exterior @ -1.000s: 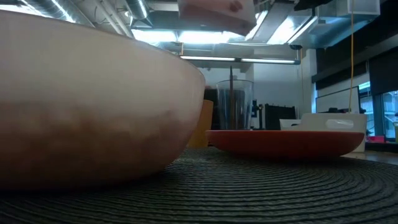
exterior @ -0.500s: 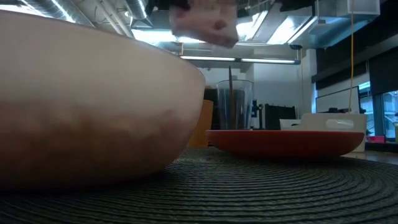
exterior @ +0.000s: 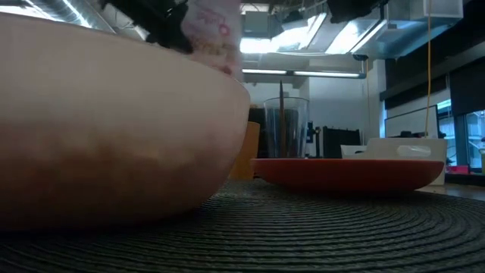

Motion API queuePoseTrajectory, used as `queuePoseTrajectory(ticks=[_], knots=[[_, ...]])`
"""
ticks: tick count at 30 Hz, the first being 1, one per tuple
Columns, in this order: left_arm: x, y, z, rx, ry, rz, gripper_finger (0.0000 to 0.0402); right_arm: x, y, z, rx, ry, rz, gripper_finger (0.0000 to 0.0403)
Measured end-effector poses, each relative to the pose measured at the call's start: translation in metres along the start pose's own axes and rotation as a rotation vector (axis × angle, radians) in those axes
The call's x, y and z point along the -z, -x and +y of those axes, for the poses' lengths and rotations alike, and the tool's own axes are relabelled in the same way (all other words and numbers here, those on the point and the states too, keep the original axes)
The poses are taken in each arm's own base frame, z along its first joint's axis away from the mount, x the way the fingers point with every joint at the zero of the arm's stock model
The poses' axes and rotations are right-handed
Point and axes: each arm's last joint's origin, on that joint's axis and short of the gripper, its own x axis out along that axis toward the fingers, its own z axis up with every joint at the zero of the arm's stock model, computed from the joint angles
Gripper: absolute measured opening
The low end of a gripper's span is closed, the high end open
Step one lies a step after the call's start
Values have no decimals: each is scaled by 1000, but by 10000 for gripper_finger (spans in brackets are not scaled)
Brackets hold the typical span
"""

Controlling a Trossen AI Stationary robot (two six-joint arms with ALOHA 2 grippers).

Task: Arrange a breakfast setting
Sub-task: Pour the cereal from the cereal box into the light pink bowl

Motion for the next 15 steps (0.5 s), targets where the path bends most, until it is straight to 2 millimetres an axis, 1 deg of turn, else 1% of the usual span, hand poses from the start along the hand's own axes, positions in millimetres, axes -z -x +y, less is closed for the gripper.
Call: queuePoseTrajectory(ticks=[4, 7, 12, 15], knots=[[27, 17, 14, -68, 81, -25, 19, 2, -4, -4, -8, -1, -5, 35], [49, 31, 21, -98, 126, -41, 19, 4, -9, -8, -20, -5, -13, 35], [91, 45, 23, -79, 124, 1, 19, 7, -19, -16, -34, -65, -40, 35], [114, 51, 25, -105, 122, 19, 19, 8, -23, -19, -59, -77, -64, 35]])
